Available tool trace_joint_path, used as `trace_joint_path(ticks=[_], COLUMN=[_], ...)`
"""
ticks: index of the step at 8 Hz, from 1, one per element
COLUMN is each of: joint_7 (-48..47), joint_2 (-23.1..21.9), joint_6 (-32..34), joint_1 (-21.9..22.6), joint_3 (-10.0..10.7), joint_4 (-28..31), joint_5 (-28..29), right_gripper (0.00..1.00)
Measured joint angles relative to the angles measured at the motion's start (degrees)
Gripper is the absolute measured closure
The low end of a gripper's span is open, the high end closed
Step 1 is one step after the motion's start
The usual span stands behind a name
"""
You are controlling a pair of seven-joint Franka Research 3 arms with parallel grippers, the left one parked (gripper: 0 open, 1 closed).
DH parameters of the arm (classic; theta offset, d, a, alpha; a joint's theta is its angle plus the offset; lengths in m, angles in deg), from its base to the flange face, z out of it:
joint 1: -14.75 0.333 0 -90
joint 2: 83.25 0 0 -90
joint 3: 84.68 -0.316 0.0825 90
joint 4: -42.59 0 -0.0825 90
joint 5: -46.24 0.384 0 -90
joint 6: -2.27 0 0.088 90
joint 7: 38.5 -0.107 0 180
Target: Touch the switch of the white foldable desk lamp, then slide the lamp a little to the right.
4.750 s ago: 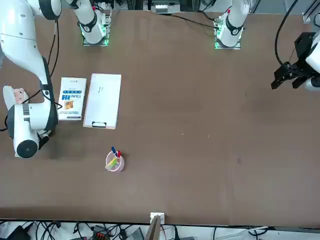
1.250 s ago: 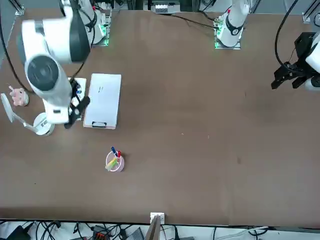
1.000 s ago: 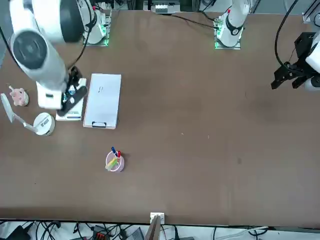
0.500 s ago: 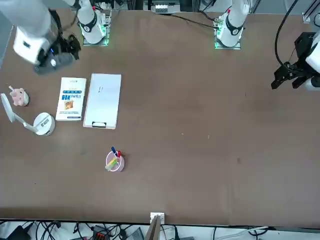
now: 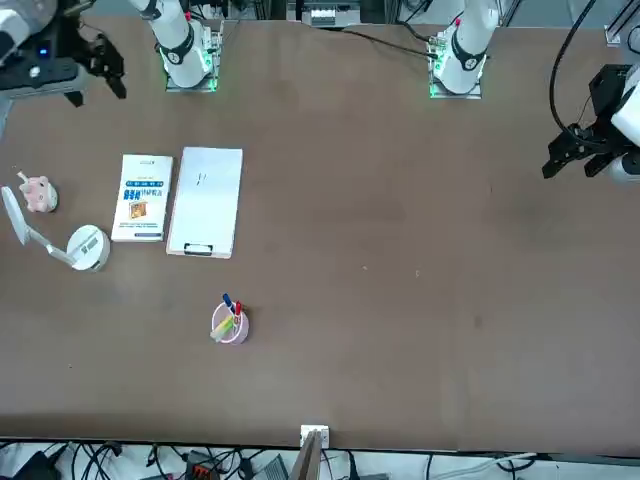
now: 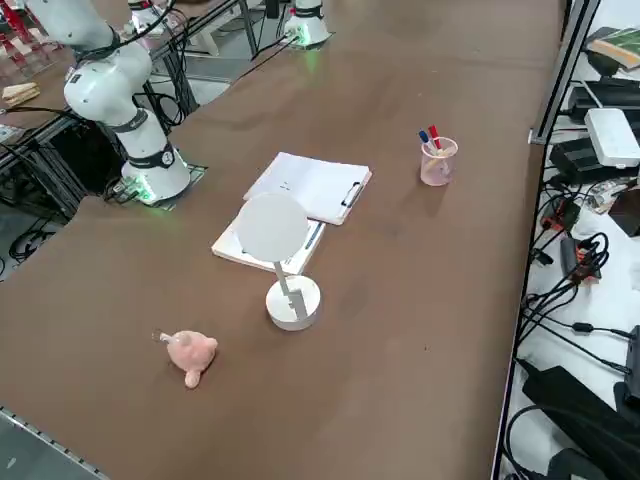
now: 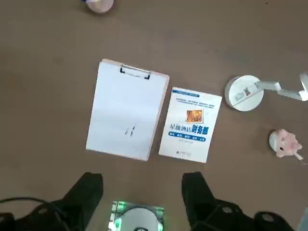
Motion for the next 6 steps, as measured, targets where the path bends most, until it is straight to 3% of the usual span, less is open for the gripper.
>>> trace_joint_path(ticks=[2,3,5,6], joint_7=[-0.06,-0.73,-5.46,-7.5], joint_2=[3.02,4.67,7.26,7.79], joint_6=[-1.63,-2.26,-5.38,-5.81], joint_1=[-0.42,-0.81,-1.11,-1.14], joint_3=[3.68,4.53,4.15,2.81], joint_4=[-1.91,-2.76,-3.68,-4.01], joint_5=[3.04,3.36,2.94,1.83], right_gripper=[0.0,0.0,0.0,0.0])
